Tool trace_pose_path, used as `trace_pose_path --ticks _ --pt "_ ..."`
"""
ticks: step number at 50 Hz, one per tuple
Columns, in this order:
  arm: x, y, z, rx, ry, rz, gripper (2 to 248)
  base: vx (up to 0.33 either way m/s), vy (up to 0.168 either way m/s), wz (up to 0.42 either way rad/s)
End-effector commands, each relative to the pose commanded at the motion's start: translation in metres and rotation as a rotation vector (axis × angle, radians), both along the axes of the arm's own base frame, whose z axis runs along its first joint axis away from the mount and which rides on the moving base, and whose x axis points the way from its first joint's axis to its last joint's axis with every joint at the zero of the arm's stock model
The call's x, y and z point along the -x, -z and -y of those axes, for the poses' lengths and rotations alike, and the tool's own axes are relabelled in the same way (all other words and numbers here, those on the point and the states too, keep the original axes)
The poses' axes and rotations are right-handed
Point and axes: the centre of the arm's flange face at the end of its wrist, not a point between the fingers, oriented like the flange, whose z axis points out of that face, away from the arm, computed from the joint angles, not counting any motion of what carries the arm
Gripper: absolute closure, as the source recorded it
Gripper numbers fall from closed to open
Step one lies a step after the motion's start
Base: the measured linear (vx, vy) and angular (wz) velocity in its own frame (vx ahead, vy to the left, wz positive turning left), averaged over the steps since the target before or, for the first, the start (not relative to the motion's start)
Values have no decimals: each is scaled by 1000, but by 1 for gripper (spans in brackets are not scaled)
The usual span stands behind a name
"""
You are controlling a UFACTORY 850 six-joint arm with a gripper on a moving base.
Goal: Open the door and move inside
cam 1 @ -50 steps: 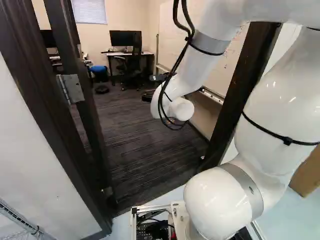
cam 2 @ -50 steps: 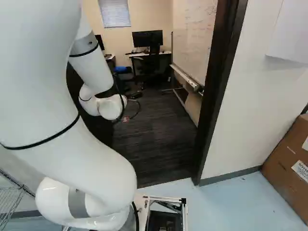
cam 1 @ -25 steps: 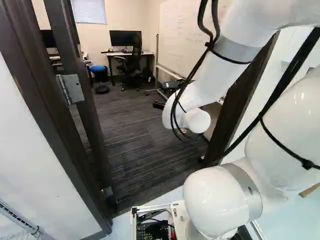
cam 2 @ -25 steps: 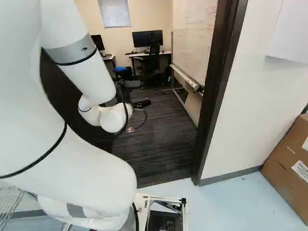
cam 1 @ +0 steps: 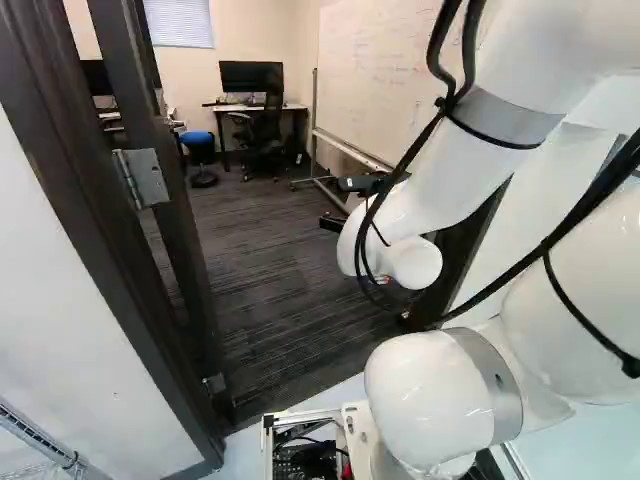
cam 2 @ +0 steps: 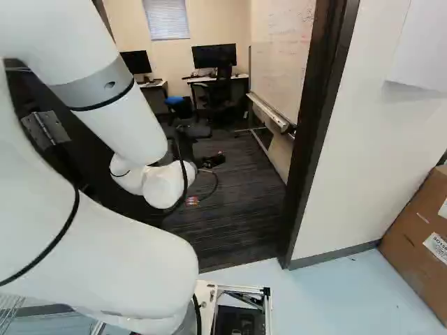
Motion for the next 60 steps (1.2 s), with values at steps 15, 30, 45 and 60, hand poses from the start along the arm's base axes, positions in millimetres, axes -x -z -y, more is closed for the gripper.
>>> trace_pose_path --ticks 15,30,45,60 --pt "9 3 4 0 14 -5 3 0 0 0" --pt "10 4 5 0 16 -6 3 0 0 0" --pt "10 4 5 0 16 -6 3 0 0 0" --pt "10 4 5 0 16 -6 3 -2 -6 -22"
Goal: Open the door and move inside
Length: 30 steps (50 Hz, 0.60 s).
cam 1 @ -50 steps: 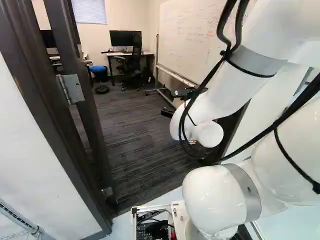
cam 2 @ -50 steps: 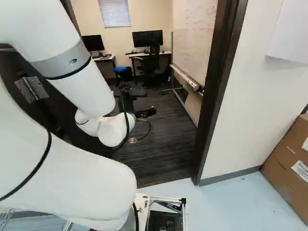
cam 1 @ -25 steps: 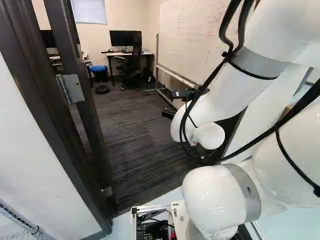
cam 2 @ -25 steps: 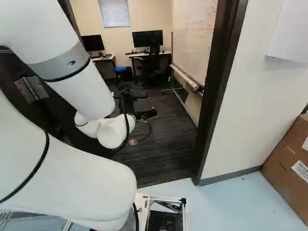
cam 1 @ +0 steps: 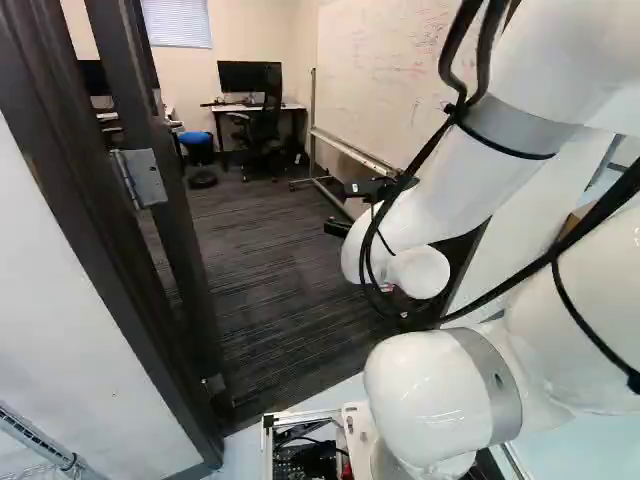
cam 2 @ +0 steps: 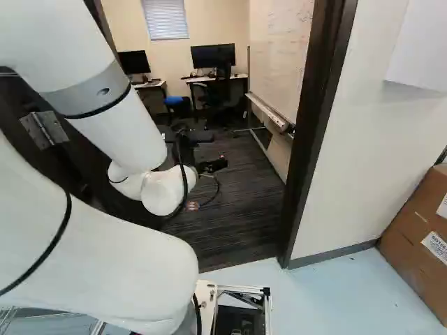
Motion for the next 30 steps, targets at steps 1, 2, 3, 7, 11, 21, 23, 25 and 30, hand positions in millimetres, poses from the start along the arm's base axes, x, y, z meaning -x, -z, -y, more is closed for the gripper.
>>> trace_pose_path --ticks 1,2,3,7,11,21,23,25,30 --pt "0 0 0 0 0 0 3 0 0 0" --pt "0 0 0 0 0 0 3 0 0 0" --pt "0 0 0 0 0 0 3 30 14 14" --pt "0 0 0 0 0 0 3 38 5 0" --pt "0 0 0 0 0 0 3 65 3 -6" --pt "0 0 0 0 0 0 3 105 4 -6" --pt "0 0 0 0 0 0 3 129 4 -4" --pt "0 0 0 0 0 0 3 145 0 -9" --pt "0 0 0 0 0 0 3 150 2 -10"
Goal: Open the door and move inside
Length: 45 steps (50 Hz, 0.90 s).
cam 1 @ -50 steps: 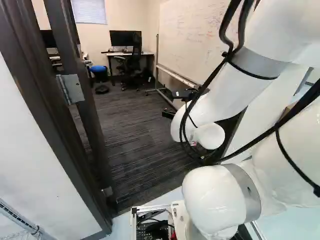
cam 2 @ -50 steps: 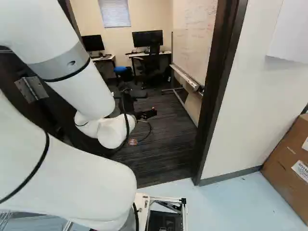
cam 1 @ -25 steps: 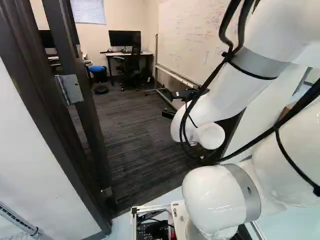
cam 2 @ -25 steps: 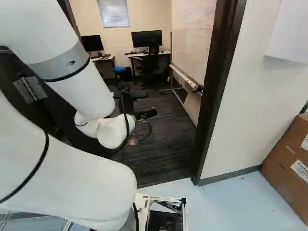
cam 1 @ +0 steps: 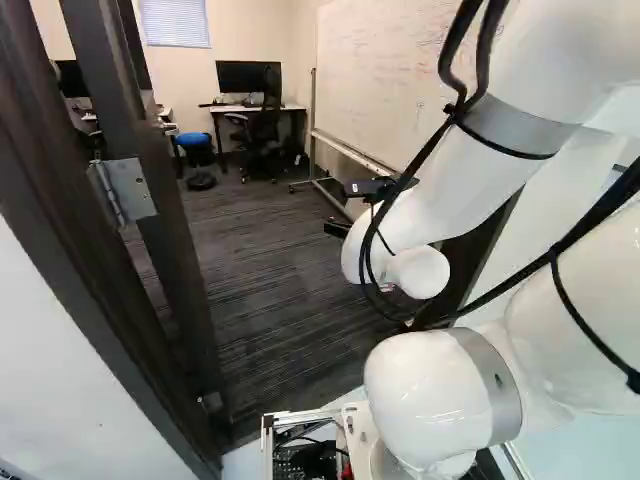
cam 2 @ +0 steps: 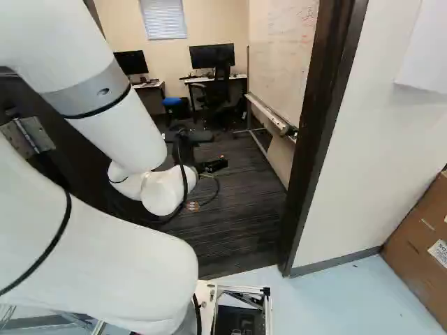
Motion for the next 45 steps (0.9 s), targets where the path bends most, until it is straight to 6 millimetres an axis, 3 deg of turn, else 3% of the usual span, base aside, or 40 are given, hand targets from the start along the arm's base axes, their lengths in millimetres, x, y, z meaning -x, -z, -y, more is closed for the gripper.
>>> trace_pose_path --ticks 45 --pt "0 0 0 0 0 0 3 166 -19 -8"
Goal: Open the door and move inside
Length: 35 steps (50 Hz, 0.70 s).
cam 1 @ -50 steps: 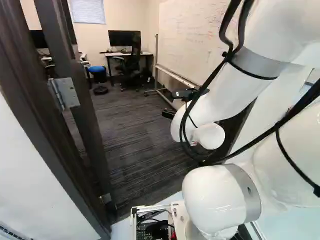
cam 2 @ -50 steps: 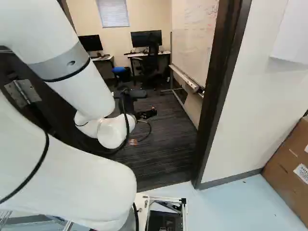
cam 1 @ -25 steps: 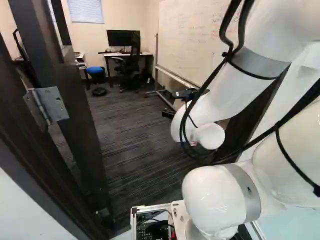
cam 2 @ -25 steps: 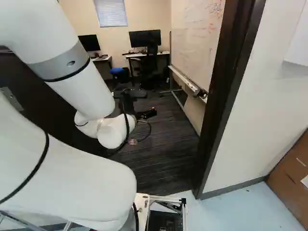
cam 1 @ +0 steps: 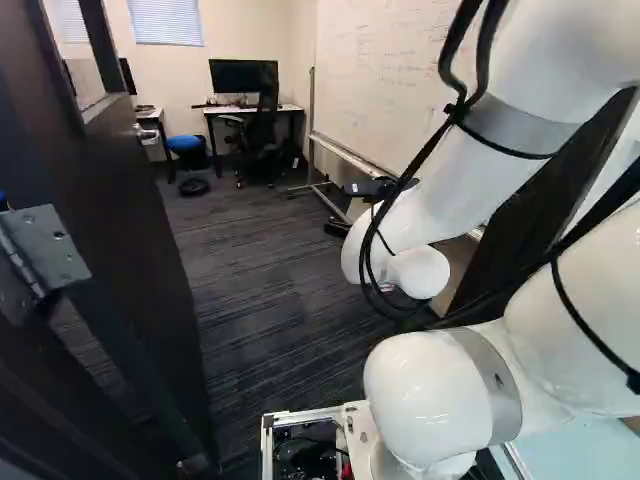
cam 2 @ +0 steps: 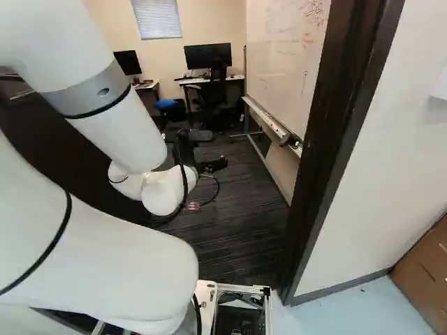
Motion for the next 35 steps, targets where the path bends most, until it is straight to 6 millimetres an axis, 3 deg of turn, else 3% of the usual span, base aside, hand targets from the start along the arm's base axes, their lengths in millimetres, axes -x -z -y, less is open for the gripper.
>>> trace_pose_path --ticks 12,35 --pt "0 0 0 0 0 0 3 175 -25 46" --pt "0 0 0 0 0 0 3 174 26 208"
